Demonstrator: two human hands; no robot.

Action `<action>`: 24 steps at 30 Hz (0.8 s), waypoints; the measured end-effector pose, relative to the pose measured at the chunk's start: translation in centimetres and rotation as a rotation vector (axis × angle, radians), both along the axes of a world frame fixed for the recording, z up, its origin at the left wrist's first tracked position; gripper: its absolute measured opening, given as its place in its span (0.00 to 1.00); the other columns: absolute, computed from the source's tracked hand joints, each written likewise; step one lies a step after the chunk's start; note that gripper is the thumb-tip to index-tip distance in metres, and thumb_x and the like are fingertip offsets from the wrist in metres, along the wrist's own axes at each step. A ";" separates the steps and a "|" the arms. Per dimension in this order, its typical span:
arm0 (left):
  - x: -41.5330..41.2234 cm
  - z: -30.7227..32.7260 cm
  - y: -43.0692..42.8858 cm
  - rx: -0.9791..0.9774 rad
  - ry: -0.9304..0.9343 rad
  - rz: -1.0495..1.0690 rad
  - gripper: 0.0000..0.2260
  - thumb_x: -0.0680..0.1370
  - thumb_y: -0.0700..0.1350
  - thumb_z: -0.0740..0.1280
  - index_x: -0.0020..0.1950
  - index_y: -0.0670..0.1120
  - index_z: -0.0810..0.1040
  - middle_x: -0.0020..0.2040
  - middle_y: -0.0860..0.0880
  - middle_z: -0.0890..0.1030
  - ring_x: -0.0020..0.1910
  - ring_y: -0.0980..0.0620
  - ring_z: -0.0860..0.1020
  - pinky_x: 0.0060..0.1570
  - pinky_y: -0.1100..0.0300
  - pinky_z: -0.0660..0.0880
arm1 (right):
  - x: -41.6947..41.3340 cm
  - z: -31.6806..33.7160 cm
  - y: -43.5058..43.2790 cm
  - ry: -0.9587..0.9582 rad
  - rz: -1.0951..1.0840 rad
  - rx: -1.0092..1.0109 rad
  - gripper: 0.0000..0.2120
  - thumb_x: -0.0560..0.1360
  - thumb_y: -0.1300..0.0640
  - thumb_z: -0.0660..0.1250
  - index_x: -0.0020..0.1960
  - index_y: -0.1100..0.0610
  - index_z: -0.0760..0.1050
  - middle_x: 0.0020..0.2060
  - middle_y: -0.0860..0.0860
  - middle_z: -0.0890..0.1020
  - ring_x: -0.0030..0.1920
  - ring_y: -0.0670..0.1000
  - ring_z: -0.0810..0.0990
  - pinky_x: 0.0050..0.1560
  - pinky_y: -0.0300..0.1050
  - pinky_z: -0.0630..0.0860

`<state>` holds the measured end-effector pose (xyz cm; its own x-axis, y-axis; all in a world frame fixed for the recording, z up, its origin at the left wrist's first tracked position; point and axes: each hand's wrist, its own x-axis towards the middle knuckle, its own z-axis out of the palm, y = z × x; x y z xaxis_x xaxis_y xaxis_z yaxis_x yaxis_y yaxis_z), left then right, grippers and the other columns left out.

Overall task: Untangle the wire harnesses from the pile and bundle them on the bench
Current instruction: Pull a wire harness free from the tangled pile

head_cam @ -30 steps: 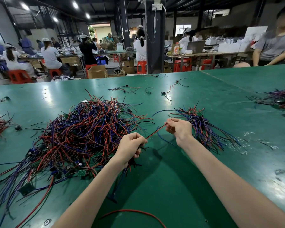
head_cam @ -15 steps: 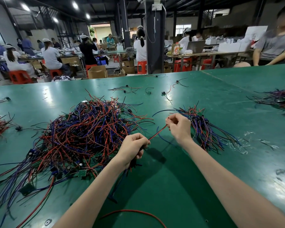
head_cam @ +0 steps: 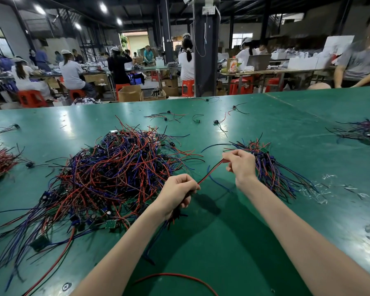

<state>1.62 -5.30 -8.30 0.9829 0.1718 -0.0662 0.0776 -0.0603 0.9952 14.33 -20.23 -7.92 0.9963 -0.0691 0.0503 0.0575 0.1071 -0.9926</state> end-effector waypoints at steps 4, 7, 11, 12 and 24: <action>0.0 0.0 0.0 -0.006 -0.002 -0.028 0.09 0.74 0.35 0.65 0.34 0.43 0.74 0.28 0.49 0.72 0.18 0.55 0.64 0.19 0.68 0.58 | 0.0 0.8 -0.2 0.271 0.060 0.371 0.10 0.70 0.71 0.69 0.32 0.64 0.72 0.18 0.54 0.75 0.20 0.47 0.73 0.19 0.34 0.63; -0.1 0.1 -0.1 -0.009 0.001 -0.041 0.08 0.75 0.35 0.65 0.35 0.42 0.74 0.28 0.49 0.72 0.18 0.56 0.64 0.19 0.69 0.58 | -0.1 1.2 -0.2 0.357 0.138 0.478 0.10 0.72 0.70 0.67 0.33 0.66 0.71 0.21 0.57 0.77 0.16 0.44 0.66 0.17 0.33 0.62; -0.1 0.3 -0.3 -0.013 0.017 -0.053 0.10 0.75 0.35 0.65 0.34 0.43 0.75 0.28 0.49 0.73 0.18 0.56 0.64 0.18 0.69 0.58 | -0.2 1.5 -0.3 0.451 0.218 0.550 0.12 0.76 0.69 0.62 0.33 0.64 0.68 0.20 0.55 0.77 0.14 0.41 0.63 0.16 0.30 0.62; -0.2 0.3 -0.3 -0.011 0.018 -0.056 0.10 0.75 0.35 0.65 0.33 0.43 0.75 0.28 0.50 0.73 0.18 0.56 0.64 0.18 0.69 0.58 | -0.3 1.5 -0.3 0.462 0.201 0.540 0.12 0.75 0.69 0.62 0.34 0.64 0.68 0.19 0.55 0.77 0.13 0.41 0.63 0.16 0.30 0.62; -0.6 1.2 -0.6 -0.058 -0.006 -0.016 0.07 0.76 0.37 0.67 0.38 0.42 0.77 0.31 0.48 0.76 0.20 0.55 0.71 0.20 0.67 0.65 | -0.5 0.6 0.1 -0.375 -0.136 -0.297 0.03 0.72 0.61 0.72 0.39 0.58 0.80 0.30 0.45 0.79 0.29 0.42 0.73 0.37 0.39 0.73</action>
<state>0.97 -5.89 -7.12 0.9860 0.1518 -0.0692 0.0706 -0.0041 0.9975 13.84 -20.10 -7.32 0.8888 -0.1254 0.4409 0.4105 -0.2102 -0.8873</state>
